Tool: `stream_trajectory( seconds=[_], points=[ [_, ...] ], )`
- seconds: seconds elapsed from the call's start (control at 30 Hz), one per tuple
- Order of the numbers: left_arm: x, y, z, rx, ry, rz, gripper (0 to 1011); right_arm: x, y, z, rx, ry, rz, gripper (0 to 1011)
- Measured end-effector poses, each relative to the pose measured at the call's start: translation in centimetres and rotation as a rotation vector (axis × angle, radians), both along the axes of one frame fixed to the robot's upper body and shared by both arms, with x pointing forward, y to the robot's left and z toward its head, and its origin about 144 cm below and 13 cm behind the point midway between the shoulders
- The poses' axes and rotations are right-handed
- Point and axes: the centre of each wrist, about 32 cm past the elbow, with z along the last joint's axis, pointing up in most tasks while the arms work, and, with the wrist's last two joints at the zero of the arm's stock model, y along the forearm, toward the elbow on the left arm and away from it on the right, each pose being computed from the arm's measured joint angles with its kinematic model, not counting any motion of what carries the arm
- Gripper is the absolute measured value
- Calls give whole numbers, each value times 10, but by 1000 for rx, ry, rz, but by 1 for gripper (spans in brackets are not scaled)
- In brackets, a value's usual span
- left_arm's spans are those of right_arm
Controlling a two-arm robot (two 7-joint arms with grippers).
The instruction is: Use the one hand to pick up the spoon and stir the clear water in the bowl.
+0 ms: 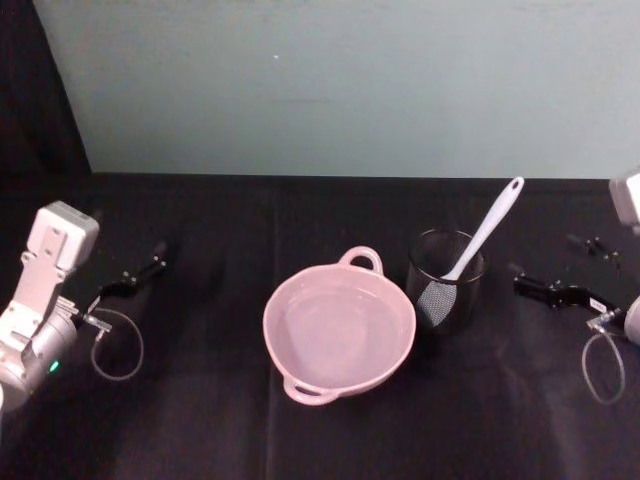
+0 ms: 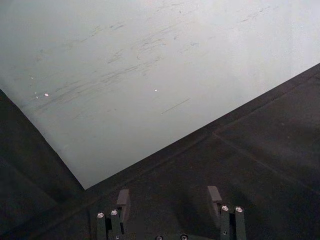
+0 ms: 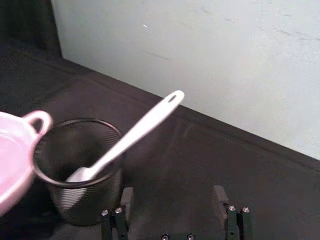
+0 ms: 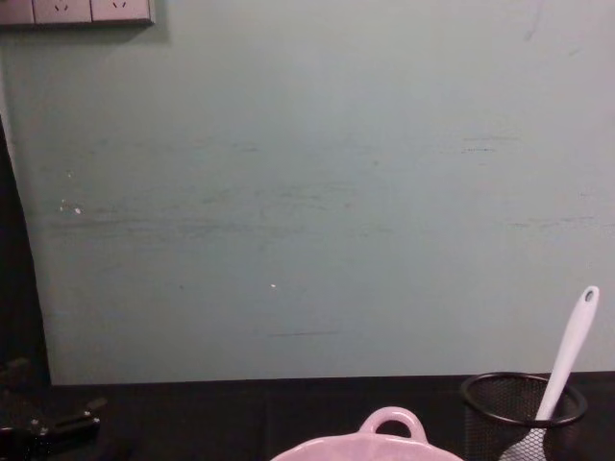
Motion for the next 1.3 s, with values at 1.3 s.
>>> stream_trajectory(
  seconds=[1.3],
  points=[
    [0,0,0,0,0,0,1005,32,-6,-60,0,-124,-9,1003]
  ],
)
